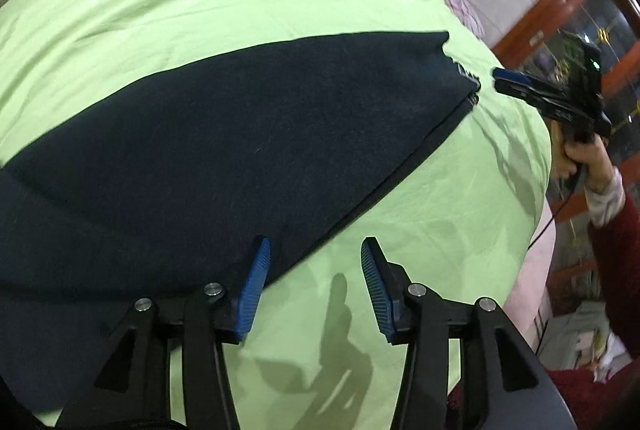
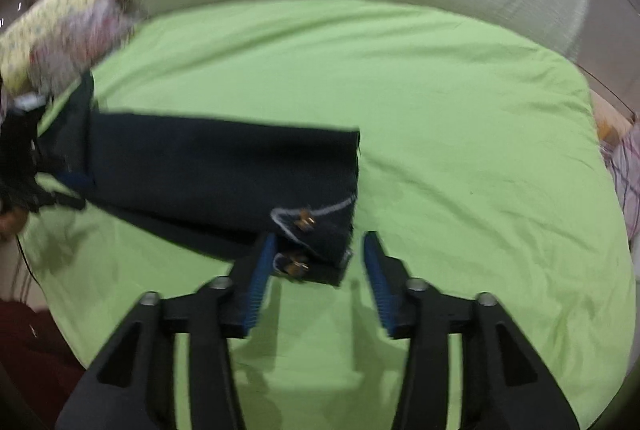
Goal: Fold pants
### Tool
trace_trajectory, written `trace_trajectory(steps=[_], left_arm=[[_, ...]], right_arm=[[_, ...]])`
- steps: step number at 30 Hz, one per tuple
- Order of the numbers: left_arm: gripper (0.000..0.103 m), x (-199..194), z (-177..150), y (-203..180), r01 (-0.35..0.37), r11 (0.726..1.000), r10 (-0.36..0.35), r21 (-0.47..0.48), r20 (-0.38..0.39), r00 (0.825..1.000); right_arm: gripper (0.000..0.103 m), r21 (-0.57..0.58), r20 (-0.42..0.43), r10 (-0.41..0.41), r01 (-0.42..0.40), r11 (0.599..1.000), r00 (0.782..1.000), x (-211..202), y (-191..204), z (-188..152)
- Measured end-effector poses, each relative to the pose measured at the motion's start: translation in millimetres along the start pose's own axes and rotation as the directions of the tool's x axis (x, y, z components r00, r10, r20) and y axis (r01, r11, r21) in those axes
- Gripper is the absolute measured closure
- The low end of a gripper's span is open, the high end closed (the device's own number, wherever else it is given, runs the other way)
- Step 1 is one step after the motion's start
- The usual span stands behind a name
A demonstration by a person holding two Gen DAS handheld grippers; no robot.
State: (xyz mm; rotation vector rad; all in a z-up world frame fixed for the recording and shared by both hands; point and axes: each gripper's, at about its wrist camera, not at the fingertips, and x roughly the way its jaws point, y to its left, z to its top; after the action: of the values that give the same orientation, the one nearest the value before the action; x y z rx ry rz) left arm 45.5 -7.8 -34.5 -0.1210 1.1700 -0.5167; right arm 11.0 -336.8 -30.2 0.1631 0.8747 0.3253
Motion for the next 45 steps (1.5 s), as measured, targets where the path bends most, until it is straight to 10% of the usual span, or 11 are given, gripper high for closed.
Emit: trace_trajectory(steps=[7, 19, 25, 28, 33, 36, 38, 39, 41, 45], left_arm=[[0.029, -38.3, -12.7, 30.8, -0.079, 0.973, 0.101, -0.218, 0.090, 0.991], [0.024, -101.3, 36.8, 133.5, -0.333, 0.760, 0.377, -0.558, -0.038, 0.925], [0.024, -99.0, 87.0, 180.1, -0.416, 0.692, 0.399, -0.590, -0.167, 0.901], [0.024, -80.1, 112.4, 192.6, -0.507, 0.658, 0.435, -0.557, -0.269, 0.860], [0.024, -54.9, 136.6, 200.7, -0.583, 0.644, 0.471, -0.495, -0.344, 0.812], [0.042, -36.6, 141.7, 195.8, -0.616, 0.649, 0.493, -0.446, -0.371, 0.787], [0.076, -30.4, 136.8, 191.9, -0.608, 0.663, 0.485, -0.437, -0.369, 0.793], [0.083, -33.0, 127.8, 190.8, -0.602, 0.667, 0.483, -0.439, -0.362, 0.798], [0.091, -38.9, 120.3, 189.0, -0.578, 0.674, 0.482, -0.459, -0.320, 0.816], [0.096, -72.8, 94.1, 178.0, -0.488, 0.694, 0.472, -0.529, -0.178, 0.864]], right_arm=[[0.050, 0.024, 0.066, 0.185, -0.187, 0.982, 0.980, 5.3, 56.3, -1.6], [0.050, -0.051, -0.003, 0.446, -0.446, 0.894, 0.895, 70.4, 183.4, 15.4], [0.050, -0.117, -0.073, 0.497, -0.502, 0.857, 0.865, 102.3, 236.6, 33.6], [0.050, -0.154, -0.104, 0.501, -0.512, 0.845, 0.859, 113.8, 257.4, 40.6], [0.050, -0.199, -0.142, 0.503, -0.522, 0.829, 0.852, 127.9, 282.7, 47.0], [0.050, -0.221, -0.165, 0.484, -0.511, 0.831, 0.859, 136.6, 296.0, 46.4], [0.053, -0.235, -0.173, 0.473, -0.503, 0.832, 0.864, 143.4, 304.3, 45.5], [0.070, -0.240, -0.177, 0.468, -0.499, 0.833, 0.866, 147.7, 310.7, 45.9], [0.095, -0.247, -0.187, 0.450, -0.485, 0.839, 0.873, 150.4, 314.1, 44.0], [0.097, -0.258, -0.141, 0.458, -0.479, 0.839, 0.878, 136.2, 314.3, 43.6]])
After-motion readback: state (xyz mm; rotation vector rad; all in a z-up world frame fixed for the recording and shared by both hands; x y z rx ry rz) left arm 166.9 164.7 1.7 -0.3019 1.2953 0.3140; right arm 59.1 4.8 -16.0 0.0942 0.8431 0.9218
